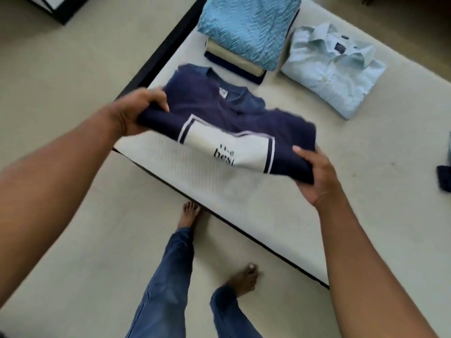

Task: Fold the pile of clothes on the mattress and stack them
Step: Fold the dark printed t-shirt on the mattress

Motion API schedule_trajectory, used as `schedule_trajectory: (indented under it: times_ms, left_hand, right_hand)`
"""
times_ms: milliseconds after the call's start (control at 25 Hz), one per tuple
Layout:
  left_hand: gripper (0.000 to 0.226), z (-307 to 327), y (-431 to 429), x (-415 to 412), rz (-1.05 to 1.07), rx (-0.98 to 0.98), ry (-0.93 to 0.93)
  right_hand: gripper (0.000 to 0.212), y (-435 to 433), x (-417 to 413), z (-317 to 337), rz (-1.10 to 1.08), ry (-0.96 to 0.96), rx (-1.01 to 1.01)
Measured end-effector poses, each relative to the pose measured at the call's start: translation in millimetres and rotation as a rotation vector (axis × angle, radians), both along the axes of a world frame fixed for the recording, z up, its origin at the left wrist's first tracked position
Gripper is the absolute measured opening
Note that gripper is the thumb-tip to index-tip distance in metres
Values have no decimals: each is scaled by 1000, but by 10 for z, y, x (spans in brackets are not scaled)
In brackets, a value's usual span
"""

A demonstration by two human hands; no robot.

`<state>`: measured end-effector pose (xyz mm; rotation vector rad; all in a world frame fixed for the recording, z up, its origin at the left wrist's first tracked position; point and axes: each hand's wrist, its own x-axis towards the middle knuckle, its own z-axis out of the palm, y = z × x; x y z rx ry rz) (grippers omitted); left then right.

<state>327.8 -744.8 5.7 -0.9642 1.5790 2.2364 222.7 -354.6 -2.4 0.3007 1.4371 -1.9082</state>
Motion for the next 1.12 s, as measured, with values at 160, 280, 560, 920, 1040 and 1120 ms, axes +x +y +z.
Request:
schedule_trajectory:
  times_ms: [160,280,560,920,1040,1120]
  left_hand:
    - [56,-152,-819,-367,-42,-2,150]
    - [18,-797,-1020,-469,-36,-290,-147]
    - [20,-1379,-1028,-392,45,-448,-189]
    - [78,-1264,-590,-534,-544,-1354,7]
    - [78,-1532,-253,-526,-861,-1441,41]
    - [81,-1704,-231,-469,-998,-1489,-38]
  right_hand:
    - [48,-644,-290,-391,-99,38,-64]
    - [41,-1023,-215,-1064,-103,-86,193]
    - [29,-1187,-73,-1481,-258,-26,559]
    - [79,-1513,231,-1325,197,684,1295]
    - [79,-1768,342,-1469,611,767,1273]
    - [80,-1827,377,-1573,774,694,1318]
